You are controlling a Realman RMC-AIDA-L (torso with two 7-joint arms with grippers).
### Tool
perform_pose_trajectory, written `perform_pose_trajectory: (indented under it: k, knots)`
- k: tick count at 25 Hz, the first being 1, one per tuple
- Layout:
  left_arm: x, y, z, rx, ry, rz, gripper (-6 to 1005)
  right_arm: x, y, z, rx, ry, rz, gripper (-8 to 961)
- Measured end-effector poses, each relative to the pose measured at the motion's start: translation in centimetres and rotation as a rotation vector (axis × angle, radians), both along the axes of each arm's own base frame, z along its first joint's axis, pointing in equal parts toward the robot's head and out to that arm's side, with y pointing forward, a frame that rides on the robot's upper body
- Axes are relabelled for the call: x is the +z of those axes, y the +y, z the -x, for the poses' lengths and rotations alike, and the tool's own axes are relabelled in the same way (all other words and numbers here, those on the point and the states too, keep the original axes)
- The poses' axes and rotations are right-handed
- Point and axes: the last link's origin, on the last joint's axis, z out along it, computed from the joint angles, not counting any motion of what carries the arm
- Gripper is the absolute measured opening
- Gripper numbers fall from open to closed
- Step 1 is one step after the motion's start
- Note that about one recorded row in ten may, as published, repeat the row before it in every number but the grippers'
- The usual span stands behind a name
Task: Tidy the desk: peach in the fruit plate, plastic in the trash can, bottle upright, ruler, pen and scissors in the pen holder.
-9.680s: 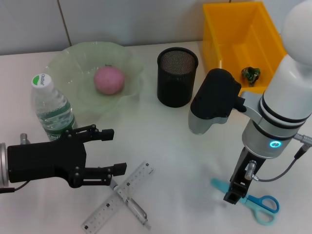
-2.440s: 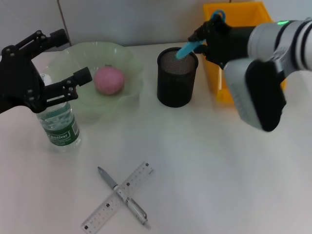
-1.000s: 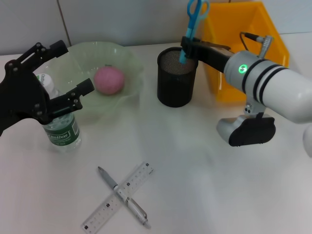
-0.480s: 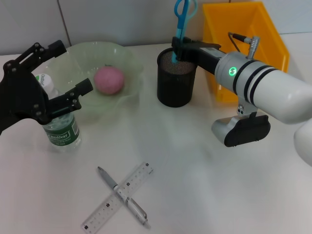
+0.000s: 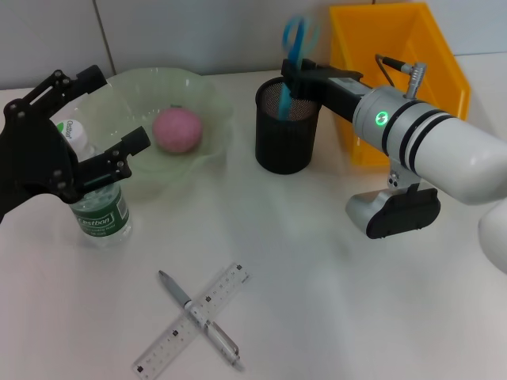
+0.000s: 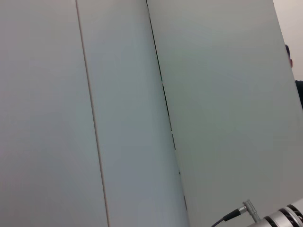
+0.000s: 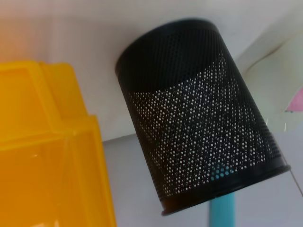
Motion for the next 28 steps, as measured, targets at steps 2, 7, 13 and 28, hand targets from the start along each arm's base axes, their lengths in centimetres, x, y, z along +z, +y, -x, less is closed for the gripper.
perform_pose_trajectory:
  k: [2, 7, 13, 28]
  knots:
    - [0.0, 0.0, 0.0, 0.000, -0.003, 0.001, 872, 0.0, 0.1, 0.0, 0.002, 0.001, -0.002, 203]
    - [0.0, 0.0, -0.1, -0.004, -0.007, 0.000, 872, 0.0, 0.2, -0.1, -0.001, 0.006, -0.004, 259]
    - [0.1, -0.1, -0.1, -0.006, -0.016, -0.003, 872, 0.3, 0.3, 0.4, 0.013, 0.036, -0.019, 398]
    - [0.5, -0.3, -0.1, -0.015, -0.029, 0.001, 872, 0.5, -0.4, 0.7, -0.016, 0.250, -0.048, 533]
